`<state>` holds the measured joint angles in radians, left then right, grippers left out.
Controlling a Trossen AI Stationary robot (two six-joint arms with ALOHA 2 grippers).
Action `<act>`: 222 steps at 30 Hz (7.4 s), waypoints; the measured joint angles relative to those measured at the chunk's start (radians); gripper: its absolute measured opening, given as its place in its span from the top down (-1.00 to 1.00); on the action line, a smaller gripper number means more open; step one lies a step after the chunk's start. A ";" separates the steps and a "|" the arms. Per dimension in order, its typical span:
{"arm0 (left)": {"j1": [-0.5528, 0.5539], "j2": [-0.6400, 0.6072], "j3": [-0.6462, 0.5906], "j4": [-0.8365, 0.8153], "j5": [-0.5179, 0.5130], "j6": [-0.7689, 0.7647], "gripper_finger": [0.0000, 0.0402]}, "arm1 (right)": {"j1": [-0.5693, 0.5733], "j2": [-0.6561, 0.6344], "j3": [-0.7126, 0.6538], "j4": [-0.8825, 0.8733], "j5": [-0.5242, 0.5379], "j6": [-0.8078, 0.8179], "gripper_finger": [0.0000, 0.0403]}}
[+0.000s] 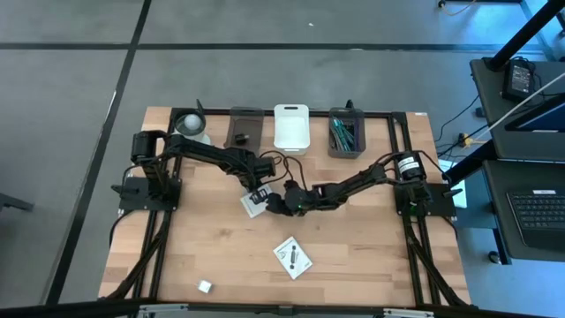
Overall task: Pick and place items into bin
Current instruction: Put the left white card reader box into the white bin, then put the top white card reader box into the white bin, then put the white card reader box into the white bin
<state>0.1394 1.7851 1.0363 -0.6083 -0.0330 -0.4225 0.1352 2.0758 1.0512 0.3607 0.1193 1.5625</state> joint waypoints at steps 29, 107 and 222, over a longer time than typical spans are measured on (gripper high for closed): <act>-0.002 -0.165 0.002 -0.092 -0.021 -0.036 0.97 | 0.006 -0.140 -0.002 -0.390 -0.088 -0.609 0.09; -0.170 -0.190 -0.243 0.050 -0.001 0.565 0.53 | -0.107 0.049 0.169 -0.284 -0.092 -1.471 0.68; 0.317 0.140 0.511 -0.062 -0.731 0.748 0.28 | -0.762 -0.560 0.172 -0.896 -0.174 -1.486 0.24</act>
<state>0.4565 1.9251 1.5475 -0.6702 -0.7636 0.3250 -0.6267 1.5157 1.2228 -0.5353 -0.0549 0.0762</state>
